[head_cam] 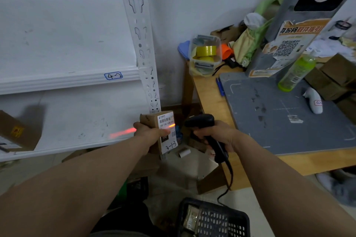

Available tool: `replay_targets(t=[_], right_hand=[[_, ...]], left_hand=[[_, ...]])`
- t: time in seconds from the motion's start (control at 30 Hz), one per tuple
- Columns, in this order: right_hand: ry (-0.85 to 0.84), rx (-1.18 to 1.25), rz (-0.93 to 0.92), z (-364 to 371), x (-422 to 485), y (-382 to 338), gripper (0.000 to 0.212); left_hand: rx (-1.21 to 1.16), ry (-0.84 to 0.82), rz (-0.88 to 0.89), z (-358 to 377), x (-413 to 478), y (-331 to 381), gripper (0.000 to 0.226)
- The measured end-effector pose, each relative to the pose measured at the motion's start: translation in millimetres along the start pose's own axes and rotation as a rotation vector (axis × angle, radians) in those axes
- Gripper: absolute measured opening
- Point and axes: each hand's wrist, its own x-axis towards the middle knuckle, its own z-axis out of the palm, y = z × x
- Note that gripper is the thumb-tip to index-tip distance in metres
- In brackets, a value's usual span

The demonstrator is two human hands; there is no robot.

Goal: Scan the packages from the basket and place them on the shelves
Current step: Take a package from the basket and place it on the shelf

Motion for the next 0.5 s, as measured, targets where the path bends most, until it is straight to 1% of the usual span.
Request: replay_targets(t=[0.07,0.1,0.17,0.23,0.3,0.4,0.5], right_hand=[[0.135,-0.112,0.028,-14,7,4,0.026],[0.210,-0.163,0.045,-22,13,9,0.027],[0.339,-0.242,0.098,-38,25,23,0.038],[0.422,-0.336,0.135,-50,32,34,0.046],[0.465,-0.408,0.165,-57,36,44,0.050],[0.482,-0.510,0.217,-60,40,53,0.045],[0.489,-0.505,0.247,-59,44,61,0.048]], left_hand=[[-0.017,-0.043,-0.004,2,-1,3,0.076],[-0.018,-0.076,-0.009,3,-2,6,0.075],[-0.009,-0.151,-0.011,6,-4,11,0.081],[0.002,-0.208,-0.007,8,-4,16,0.090],[0.010,-0.246,-0.005,11,-4,21,0.095],[0.019,-0.281,0.000,16,-4,26,0.092],[0.028,-0.300,-0.015,19,-4,29,0.092]])
